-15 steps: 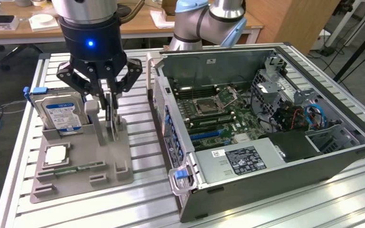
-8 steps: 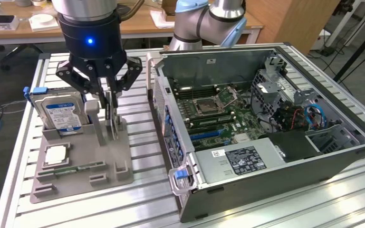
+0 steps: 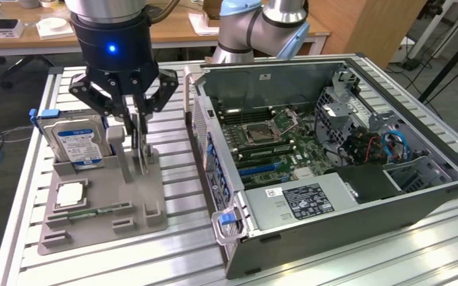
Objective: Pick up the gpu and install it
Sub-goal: 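Pick up the gpu and move the gpu toward the slot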
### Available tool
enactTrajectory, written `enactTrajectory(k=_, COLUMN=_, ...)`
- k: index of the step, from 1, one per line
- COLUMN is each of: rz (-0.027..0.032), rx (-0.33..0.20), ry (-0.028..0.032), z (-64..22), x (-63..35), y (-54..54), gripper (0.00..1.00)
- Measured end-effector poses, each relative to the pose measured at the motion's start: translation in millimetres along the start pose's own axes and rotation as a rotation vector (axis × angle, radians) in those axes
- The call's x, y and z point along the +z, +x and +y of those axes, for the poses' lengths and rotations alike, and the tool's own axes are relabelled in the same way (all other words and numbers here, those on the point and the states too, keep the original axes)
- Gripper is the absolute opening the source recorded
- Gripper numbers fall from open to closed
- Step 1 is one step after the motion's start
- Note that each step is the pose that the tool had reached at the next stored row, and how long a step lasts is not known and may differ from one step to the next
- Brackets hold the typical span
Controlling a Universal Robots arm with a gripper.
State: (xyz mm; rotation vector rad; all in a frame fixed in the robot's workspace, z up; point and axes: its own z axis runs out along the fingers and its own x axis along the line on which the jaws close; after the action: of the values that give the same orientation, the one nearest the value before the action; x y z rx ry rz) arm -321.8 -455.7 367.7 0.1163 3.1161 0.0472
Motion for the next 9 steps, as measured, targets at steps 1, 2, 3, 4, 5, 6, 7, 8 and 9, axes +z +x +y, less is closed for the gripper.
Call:
enactTrajectory(k=1, rz=0.0, rx=0.0, ry=0.0004, z=0.0, x=-0.4, y=0.1, gripper=0.26)
enactTrajectory(k=2, rz=0.0, rx=0.0, ry=0.0008, z=0.0, x=-0.7, y=0.1, gripper=0.26)
enactTrajectory(k=3, rz=-0.0001, rx=0.0, ry=0.0012, z=0.1, x=-1.0, y=0.1, gripper=0.26)
enactTrajectory(k=4, rz=-0.0001, rx=0.0, ry=0.0016, z=0.1, x=-1.4, y=0.1, gripper=0.26)
enactTrajectory(k=5, rz=-0.0001, rx=0.0, ry=0.0021, z=0.1, x=-1.7, y=0.2, gripper=0.26)
enactTrajectory(k=6, rz=-0.0002, rx=0.0, ry=0.0024, z=0.1, x=-2.0, y=0.2, gripper=0.26)
enactTrajectory(k=7, rz=-0.0002, rx=0.0, ry=0.0029, z=0.1, x=-2.4, y=0.2, gripper=0.26)
enactTrajectory(k=8, rz=-0.0002, rx=0.0, ry=0.0034, z=0.1, x=-2.7, y=0.3, gripper=0.26)
enactTrajectory(k=9, rz=-0.0002, rx=0.0, ry=0.0038, z=0.1, x=-3.1, y=0.3, gripper=0.26)
